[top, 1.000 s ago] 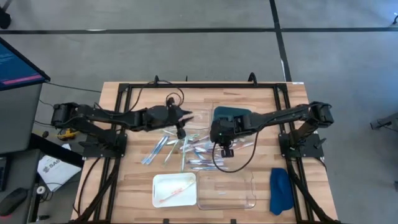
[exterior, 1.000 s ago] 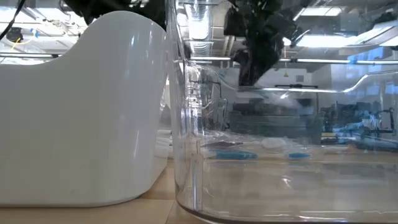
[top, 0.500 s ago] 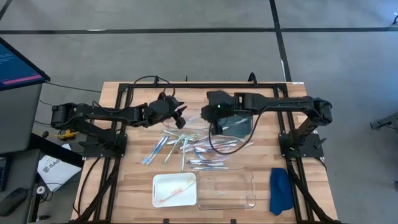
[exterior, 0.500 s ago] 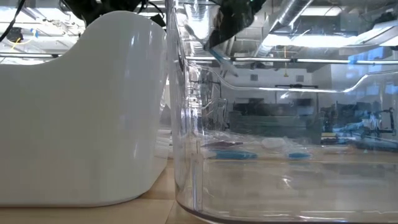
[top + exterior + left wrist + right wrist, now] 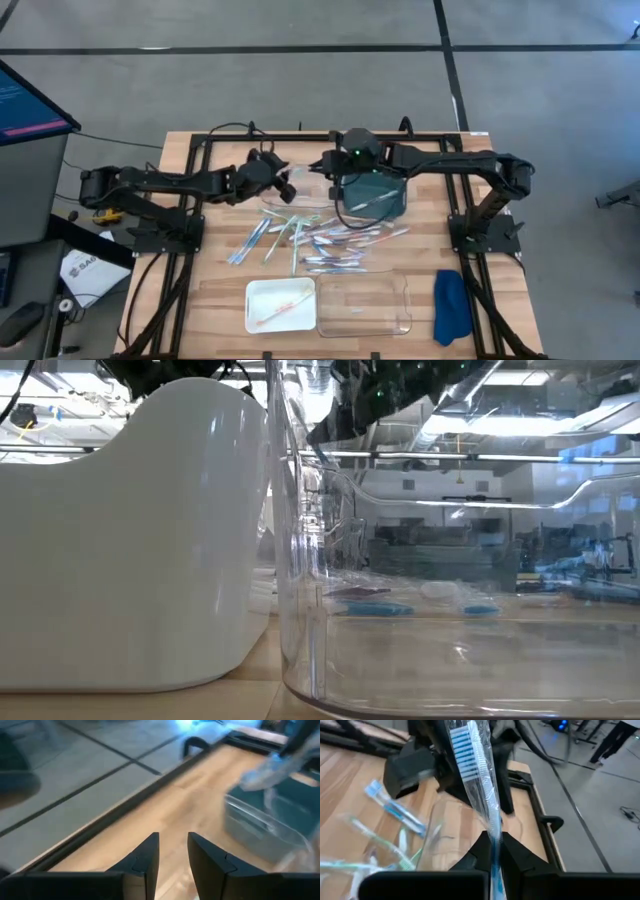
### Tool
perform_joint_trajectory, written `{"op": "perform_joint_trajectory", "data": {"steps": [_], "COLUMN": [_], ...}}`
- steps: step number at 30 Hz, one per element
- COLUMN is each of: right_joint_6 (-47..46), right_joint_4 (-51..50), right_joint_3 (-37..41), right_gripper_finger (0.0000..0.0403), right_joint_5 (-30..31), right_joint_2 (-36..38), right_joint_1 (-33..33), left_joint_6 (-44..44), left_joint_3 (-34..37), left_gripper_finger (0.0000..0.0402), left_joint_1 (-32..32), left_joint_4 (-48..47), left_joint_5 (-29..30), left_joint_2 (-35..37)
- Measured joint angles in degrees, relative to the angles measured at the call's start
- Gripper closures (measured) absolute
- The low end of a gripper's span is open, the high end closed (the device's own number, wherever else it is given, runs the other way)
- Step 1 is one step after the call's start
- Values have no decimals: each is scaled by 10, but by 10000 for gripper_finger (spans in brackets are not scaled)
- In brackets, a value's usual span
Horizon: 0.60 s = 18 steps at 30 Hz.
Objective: Pick & Place Toothbrushes
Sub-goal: Put the blue toothbrush into the top transparent bin
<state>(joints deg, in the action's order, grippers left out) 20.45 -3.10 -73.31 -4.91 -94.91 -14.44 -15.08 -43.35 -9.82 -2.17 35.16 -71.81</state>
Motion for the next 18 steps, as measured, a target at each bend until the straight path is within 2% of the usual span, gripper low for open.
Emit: {"op": "perform_joint_trajectory", "data": {"steps": [3, 6, 9, 12, 16, 18], "right_joint_6": [-19, -37, -56, -70, -77, -96], "right_joint_4": [26, 53, 76, 83, 111, 115], "right_joint_3": [7, 22, 35, 40, 39, 43], "right_gripper_finger": [393, 391, 391, 392, 392, 392], "right_joint_5": [0, -1, -2, -2, 7, 6], "right_joint_2": [0, 0, 0, 0, -19, -25], "right_joint_1": [-10, -16, -19, -22, -14, -12], "left_joint_6": [-21, -15, 54, 116, 136, 131], "left_joint_3": [12, 53, 113, 181, 257, 278], "left_gripper_finger": [307, 307, 307, 307, 307, 307], "left_joint_1": [3, 4, -4, -22, -56, -73], "left_joint_4": [-12, 18, 91, 185, 348, 388], "left_joint_5": [39, 43, 30, -54, -247, -323], "left_joint_2": [31, 77, 134, 193, 246, 259]}}
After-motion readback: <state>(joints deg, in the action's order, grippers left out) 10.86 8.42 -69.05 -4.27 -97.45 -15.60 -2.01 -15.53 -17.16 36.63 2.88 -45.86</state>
